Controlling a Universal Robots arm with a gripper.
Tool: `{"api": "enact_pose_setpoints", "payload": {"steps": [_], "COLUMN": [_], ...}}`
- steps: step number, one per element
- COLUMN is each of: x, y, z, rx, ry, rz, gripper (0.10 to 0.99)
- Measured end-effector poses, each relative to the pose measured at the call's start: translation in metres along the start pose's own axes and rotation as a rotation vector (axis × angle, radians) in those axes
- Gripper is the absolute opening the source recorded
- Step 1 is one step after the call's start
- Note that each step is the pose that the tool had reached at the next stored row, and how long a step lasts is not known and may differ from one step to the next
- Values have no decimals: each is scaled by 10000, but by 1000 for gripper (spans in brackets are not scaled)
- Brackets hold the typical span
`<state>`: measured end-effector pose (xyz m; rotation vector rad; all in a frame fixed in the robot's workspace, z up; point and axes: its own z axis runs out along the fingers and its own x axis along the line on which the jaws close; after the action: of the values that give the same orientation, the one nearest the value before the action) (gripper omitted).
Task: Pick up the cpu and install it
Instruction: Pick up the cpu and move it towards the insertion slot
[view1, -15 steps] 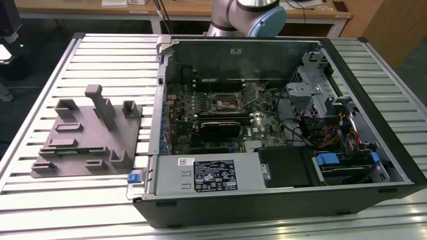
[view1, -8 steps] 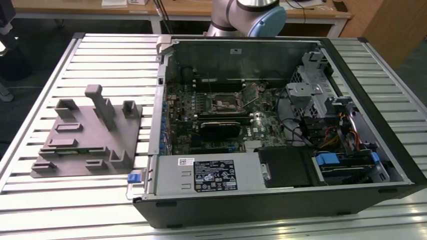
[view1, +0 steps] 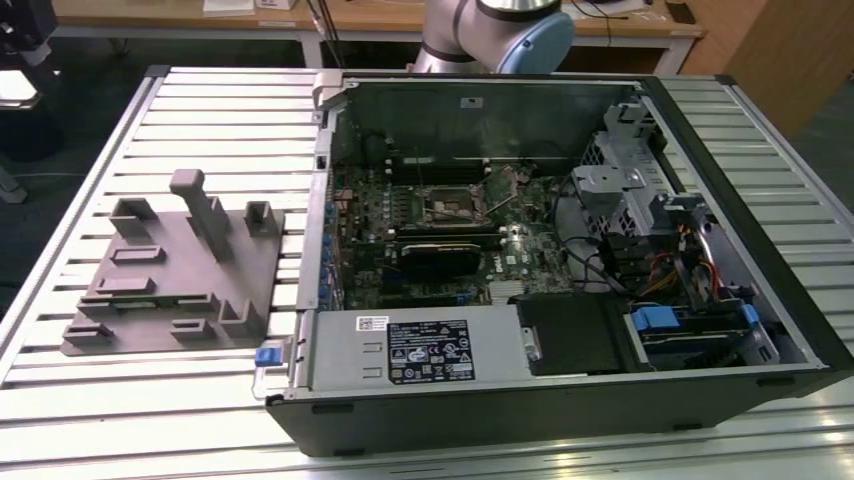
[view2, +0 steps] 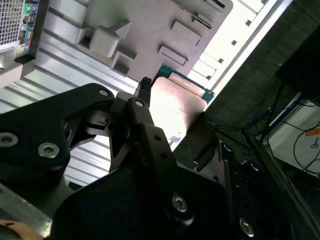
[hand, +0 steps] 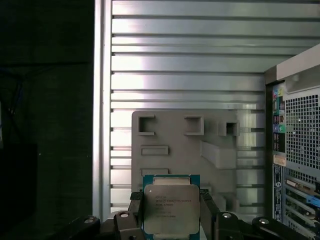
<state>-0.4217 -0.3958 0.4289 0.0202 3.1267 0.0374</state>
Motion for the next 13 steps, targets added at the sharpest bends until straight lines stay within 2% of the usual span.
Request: {"api": "enact_pose_setpoints", "payload": {"steps": [2,10,13], "x": [-66,-223,-306], "y": [1,3,4], "z": [1,3,4], "rx": [0,0,-10], "ry": [2,10,15], "rz": [1,0,1], "gripper": [541,541,541]}}
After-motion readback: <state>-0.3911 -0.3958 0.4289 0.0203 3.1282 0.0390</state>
